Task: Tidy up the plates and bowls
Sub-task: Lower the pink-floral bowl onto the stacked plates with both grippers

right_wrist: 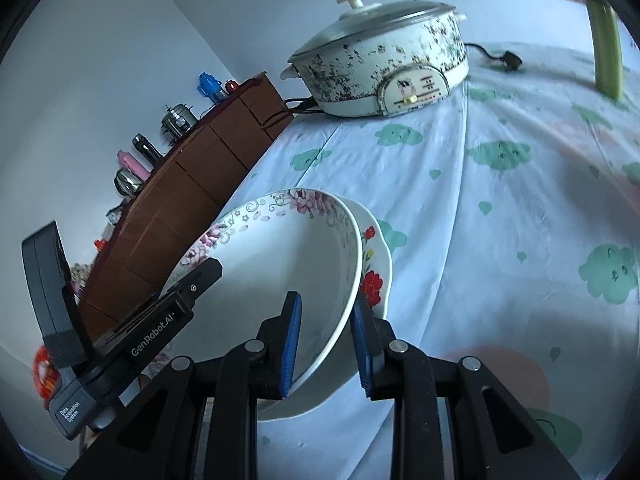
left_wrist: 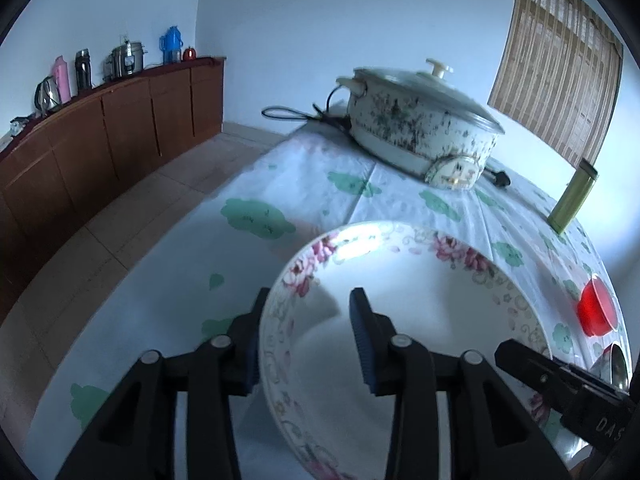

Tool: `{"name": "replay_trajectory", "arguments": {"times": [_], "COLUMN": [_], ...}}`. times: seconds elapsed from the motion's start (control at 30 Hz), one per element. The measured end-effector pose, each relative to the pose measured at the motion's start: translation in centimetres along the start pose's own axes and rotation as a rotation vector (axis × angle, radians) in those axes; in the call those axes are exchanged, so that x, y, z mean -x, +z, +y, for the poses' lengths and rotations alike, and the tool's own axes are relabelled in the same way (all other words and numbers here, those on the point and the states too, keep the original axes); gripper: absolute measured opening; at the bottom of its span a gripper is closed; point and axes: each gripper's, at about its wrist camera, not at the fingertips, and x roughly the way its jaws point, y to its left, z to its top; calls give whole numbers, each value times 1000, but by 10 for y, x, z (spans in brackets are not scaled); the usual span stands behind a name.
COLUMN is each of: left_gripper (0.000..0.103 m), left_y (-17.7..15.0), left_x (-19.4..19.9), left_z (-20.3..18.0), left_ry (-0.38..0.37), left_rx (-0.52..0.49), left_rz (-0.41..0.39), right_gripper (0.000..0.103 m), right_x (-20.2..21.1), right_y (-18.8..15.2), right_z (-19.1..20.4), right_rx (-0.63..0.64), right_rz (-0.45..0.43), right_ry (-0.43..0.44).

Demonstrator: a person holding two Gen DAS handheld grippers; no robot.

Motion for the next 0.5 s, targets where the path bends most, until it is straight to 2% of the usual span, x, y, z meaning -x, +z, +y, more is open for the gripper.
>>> {"name": "replay_trajectory", "arguments": {"times": [0.07,0.1,0.4,0.5], "left_gripper": [41,43,44,51], "left_y": [-3,-4,-7,-8], "left_x": [-6,-8,-7,-7], "left_z": [0,3,1,0], "left_ry": [10,-12,-4,-18], "left_rx": [1,20,24,21], "left_rz": [29,33,16,9], "right_gripper": [28,28,28,28], "right_x": [0,0,2,3], "right_y": [-2,-3,-9,-12], "right_z": [3,5,10,11], "right_rx": [21,30,84,80], "right_rz": [-12,-17,-68,-86], "right_ry": [-22,-30,-79,-79]}}
